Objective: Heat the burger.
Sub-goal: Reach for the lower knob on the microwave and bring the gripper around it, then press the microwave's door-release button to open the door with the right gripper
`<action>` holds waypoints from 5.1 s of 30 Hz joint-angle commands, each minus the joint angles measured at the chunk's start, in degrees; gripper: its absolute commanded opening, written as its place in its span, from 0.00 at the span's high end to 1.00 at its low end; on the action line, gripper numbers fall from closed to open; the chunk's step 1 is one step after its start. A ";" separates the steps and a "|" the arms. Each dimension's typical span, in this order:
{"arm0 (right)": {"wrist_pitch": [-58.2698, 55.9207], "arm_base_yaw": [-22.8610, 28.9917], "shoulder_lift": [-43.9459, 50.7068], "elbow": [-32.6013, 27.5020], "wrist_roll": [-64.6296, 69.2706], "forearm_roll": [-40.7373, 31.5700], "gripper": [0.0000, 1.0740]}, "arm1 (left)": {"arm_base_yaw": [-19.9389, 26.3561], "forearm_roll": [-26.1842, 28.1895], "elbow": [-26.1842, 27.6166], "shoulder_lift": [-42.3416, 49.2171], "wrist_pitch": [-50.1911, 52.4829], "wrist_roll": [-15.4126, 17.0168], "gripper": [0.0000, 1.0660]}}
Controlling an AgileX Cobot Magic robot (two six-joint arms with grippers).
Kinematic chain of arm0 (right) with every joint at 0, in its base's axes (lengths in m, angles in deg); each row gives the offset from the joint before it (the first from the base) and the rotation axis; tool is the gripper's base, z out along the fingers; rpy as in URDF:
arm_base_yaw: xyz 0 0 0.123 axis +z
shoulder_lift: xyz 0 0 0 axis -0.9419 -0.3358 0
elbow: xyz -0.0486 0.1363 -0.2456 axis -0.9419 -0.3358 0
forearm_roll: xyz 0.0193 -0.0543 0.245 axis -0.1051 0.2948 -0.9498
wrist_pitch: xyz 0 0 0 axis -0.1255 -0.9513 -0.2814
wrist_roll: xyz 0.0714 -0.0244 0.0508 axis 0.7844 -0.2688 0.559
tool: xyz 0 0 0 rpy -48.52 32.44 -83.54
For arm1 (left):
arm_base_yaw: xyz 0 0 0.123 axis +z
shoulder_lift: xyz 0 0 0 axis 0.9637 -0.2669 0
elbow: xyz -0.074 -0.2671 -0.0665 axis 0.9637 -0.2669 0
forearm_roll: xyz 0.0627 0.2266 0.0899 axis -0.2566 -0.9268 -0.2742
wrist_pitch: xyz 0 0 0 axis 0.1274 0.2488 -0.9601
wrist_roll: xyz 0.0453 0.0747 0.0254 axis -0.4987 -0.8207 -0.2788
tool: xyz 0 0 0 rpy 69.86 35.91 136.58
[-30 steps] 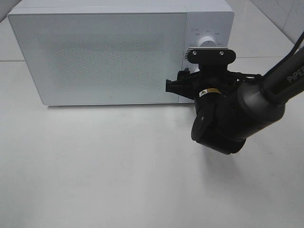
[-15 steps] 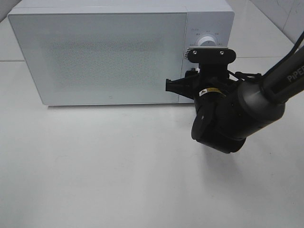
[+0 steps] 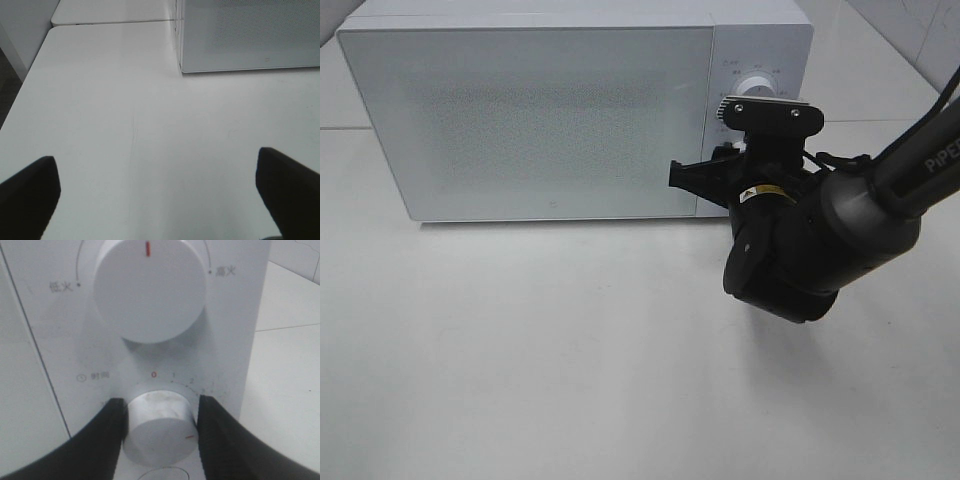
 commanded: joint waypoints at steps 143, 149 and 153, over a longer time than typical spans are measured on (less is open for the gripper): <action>-50.94 -1.55 36.10 -18.33 22.80 21.26 0.30 | 0.11 0.29 -0.17 1.26 0.57 0.29 0.06; -65.89 -5.21 37.87 -14.73 21.20 32.77 0.30 | 0.11 0.29 -0.17 1.26 0.57 0.29 0.06; -73.80 -5.50 38.56 -12.32 21.20 38.50 0.30 | 0.11 0.29 -0.17 1.26 0.57 0.29 0.06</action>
